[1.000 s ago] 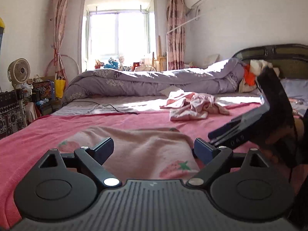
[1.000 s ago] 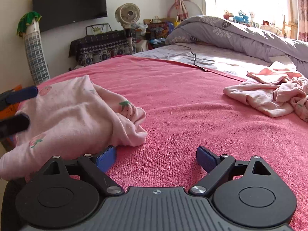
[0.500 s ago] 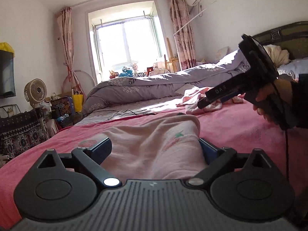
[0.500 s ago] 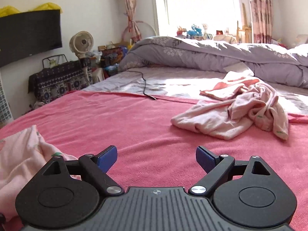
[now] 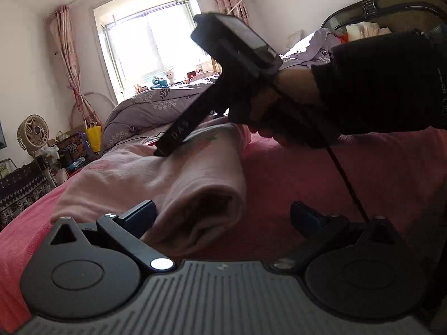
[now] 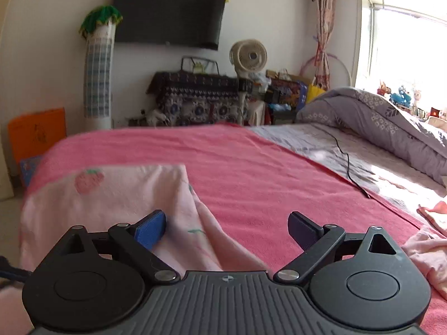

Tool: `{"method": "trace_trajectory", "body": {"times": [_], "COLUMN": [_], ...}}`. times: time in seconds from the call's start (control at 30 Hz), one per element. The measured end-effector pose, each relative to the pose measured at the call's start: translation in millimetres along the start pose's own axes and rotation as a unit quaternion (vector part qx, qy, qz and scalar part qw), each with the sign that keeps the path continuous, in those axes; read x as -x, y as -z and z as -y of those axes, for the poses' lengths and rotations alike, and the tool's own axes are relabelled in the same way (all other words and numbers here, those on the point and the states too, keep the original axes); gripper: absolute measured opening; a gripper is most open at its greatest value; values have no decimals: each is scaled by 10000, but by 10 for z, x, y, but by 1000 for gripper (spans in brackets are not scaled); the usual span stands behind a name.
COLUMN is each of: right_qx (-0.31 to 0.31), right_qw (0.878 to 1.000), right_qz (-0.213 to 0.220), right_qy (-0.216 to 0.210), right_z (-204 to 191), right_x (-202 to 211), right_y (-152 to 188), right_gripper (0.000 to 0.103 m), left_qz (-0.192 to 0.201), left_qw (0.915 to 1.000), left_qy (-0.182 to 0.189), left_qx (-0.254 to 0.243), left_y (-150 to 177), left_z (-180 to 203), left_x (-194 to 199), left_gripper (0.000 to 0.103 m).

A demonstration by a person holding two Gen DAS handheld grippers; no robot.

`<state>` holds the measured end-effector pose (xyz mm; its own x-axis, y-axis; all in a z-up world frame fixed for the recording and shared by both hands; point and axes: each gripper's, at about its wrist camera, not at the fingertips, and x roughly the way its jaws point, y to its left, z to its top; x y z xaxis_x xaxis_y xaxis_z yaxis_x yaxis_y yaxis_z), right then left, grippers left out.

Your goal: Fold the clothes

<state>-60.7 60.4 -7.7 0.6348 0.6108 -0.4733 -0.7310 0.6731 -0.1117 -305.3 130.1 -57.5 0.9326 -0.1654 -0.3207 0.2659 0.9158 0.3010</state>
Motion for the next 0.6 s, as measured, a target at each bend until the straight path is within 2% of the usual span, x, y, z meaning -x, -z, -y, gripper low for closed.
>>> {"method": "trace_trajectory", "body": {"times": [0.03, 0.07, 0.17, 0.23, 0.37, 0.4, 0.5, 0.57, 0.6], "right_qx": [-207, -449, -1000, -1239, -1185, -1060, -386, -661, -852], "right_qw": [9996, 9987, 9943, 9907, 9878, 9892, 9980, 9959, 9943], "right_qz": [-185, -178, 156, 338, 471, 402, -41, -18, -47], "right_qy": [-68, -190, -329, -443, -897, -928, -502, -612, -634], "right_z": [37, 107, 262, 320, 257, 215, 49, 108, 155], "right_x": [-80, -58, 177, 358, 664, 703, 659, 661, 689], "right_y": [62, 55, 49, 80, 204, 245, 429, 502, 476], "right_gripper": [96, 96, 96, 96, 96, 96, 101, 102, 102], "left_qz": [52, 108, 442, 763, 1130, 1046, 387, -388, -250], "left_qw": [9999, 9996, 9951, 9875, 9793, 9804, 9871, 9866, 9839], "left_qy": [-10, -73, -424, -659, -498, -466, -608, -841, -794], "left_qx": [107, 237, 770, 1214, 1606, 1606, 1428, 1342, 1578], "left_y": [-31, -54, -139, -229, -405, -420, -341, -137, -13], "left_z": [-120, -247, -706, -1002, -1289, -1301, -1240, -1177, -1181], "left_x": [57, 113, 287, 348, 214, 103, -330, -661, -657], "left_gripper": [103, 103, 103, 102, 102, 102, 102, 103, 103]}}
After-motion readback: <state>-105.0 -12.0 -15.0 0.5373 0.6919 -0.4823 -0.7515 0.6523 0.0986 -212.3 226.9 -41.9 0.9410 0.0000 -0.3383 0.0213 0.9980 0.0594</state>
